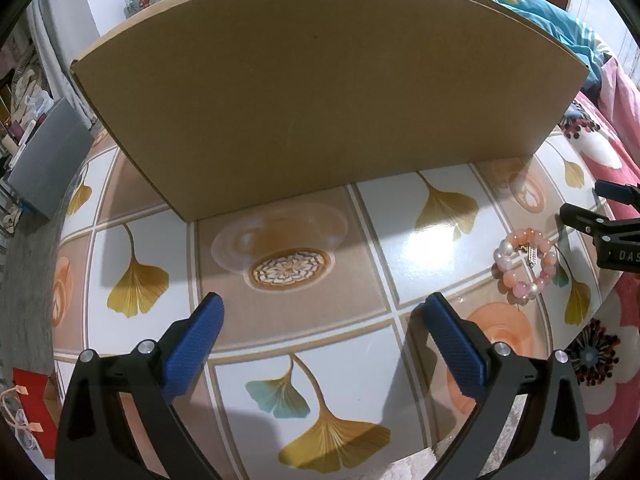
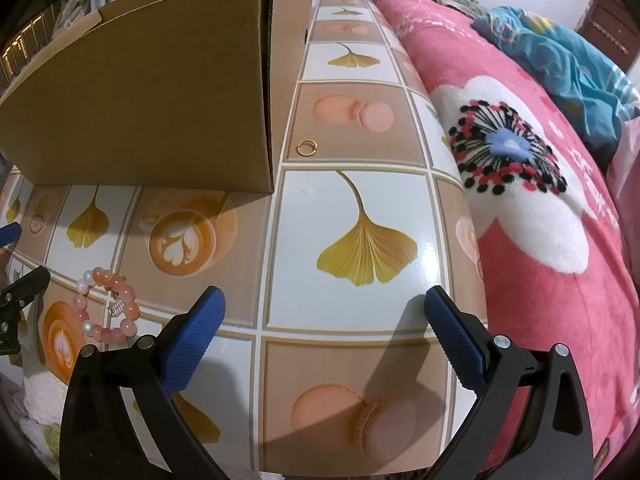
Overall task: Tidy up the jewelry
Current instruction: 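Position the right tool above the pink bead bracelet on the table, then close the right tool on the pink bead bracelet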
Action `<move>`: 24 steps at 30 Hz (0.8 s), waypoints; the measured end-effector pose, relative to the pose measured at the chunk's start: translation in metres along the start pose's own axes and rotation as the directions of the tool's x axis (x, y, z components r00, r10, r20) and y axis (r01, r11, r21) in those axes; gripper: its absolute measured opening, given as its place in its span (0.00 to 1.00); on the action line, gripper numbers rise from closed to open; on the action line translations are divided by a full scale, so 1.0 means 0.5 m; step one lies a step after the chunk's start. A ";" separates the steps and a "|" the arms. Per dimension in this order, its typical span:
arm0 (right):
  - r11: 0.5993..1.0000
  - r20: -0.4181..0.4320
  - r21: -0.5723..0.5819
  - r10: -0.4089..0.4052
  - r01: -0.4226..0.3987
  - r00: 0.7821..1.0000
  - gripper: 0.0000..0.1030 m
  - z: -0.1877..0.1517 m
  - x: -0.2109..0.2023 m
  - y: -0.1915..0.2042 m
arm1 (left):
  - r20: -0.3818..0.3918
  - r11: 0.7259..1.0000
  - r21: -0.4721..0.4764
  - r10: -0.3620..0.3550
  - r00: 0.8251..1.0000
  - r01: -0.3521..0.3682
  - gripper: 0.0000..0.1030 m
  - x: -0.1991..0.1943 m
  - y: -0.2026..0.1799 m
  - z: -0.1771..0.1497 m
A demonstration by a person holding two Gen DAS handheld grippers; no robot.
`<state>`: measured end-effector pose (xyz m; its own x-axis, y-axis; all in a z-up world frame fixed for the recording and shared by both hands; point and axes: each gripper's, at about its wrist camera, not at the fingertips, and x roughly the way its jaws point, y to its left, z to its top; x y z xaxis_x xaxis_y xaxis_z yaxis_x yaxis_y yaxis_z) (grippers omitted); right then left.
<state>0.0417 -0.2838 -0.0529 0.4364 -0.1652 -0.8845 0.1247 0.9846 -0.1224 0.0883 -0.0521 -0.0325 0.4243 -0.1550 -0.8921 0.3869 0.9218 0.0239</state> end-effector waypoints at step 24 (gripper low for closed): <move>0.944 0.035 -0.079 0.324 -0.320 0.945 0.33 -0.023 -0.076 0.091 | -0.004 1.000 0.013 -0.009 1.000 0.009 0.96 -0.001 -0.006 0.010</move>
<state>0.0208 -0.2319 -0.0299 0.4840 0.1607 -0.8602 -0.0925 0.9869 0.1323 0.0909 -0.0564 -0.0297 0.4177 -0.1616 -0.8941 0.4015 0.9156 0.0220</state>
